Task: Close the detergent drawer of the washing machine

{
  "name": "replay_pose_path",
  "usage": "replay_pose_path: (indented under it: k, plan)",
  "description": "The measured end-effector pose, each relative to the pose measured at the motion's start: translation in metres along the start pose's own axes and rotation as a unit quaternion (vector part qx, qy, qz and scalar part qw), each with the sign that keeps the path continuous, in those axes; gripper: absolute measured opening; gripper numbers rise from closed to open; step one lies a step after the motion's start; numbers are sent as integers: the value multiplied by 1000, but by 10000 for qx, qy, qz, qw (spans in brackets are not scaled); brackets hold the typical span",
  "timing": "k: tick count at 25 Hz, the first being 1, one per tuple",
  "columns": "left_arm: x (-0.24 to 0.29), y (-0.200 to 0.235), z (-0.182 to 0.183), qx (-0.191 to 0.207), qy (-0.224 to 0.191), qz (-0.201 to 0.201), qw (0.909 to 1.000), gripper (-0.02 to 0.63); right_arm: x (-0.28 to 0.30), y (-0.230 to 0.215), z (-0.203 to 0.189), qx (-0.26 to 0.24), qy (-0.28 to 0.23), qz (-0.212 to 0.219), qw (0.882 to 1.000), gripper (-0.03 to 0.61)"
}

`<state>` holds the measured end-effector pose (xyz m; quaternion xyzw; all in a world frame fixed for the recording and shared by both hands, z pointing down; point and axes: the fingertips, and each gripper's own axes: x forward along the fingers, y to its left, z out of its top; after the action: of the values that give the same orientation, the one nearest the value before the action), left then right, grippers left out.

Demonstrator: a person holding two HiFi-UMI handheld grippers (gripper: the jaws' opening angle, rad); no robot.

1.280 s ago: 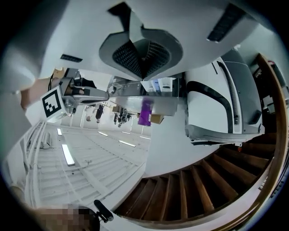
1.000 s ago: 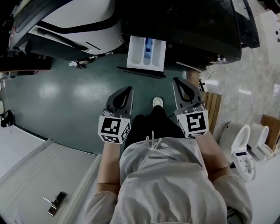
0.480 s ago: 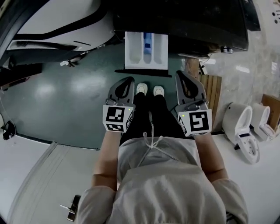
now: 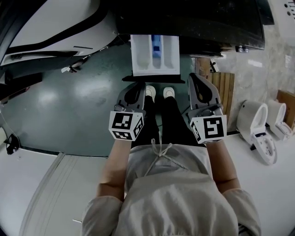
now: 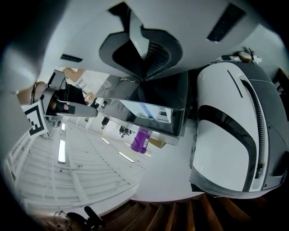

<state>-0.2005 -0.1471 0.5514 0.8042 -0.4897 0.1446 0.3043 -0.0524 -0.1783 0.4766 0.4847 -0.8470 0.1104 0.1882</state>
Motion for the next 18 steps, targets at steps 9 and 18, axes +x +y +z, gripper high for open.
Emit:
replay_pose_path:
  k: [9, 18]
  plan:
    - [14, 7, 16, 2, -98, -93, 9999, 18, 5, -2, 9, 48, -23, 38, 10000, 6]
    - [43, 20, 41, 124, 26, 78, 9999, 18, 16, -12, 15, -2, -53, -6, 10000, 6]
